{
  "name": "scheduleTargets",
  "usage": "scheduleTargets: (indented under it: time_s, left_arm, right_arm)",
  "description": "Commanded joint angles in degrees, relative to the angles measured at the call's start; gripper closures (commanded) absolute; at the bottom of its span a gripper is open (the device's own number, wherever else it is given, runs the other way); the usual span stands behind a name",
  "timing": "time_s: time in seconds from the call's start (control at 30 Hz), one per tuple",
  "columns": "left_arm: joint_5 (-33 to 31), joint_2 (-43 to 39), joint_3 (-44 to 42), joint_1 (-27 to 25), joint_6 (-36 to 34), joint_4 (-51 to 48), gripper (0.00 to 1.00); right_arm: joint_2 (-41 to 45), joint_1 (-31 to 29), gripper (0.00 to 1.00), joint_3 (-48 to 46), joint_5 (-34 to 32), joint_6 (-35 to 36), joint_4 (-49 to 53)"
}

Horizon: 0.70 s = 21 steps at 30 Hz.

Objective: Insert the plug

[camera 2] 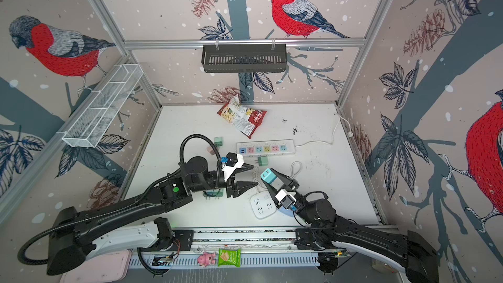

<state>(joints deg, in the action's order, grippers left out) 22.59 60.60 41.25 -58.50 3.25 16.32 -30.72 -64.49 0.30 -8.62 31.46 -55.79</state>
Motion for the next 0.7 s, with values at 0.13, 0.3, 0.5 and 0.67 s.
scheduleTargets:
  time_s: [0.13, 0.3, 0.5, 0.67]
  left_arm:
    - [2.77, 4.0, 3.1, -0.21, 1.06, 0.0, 0.35]
    - [0.61, 6.79, 5.45, -0.31, 0.73, -3.26, 0.35]
    - [-3.6, 7.6, 5.67, -0.3, 0.8, -3.89, 0.33]
    - [-3.69, 9.59, 7.44, -0.3, 0.71, -6.03, 0.32]
  right_arm:
    - [-11.43, -1.81, 0.99, -8.2, -3.2, 1.62, -7.5]
    - [-13.73, -2.13, 1.0, -7.52, -4.92, 1.94, -8.39]
    - [-9.6, -2.14, 1.0, -9.01, -5.36, 1.94, -8.14]
    - [-6.58, -2.13, 1.0, -9.79, -4.11, 2.02, -7.05]
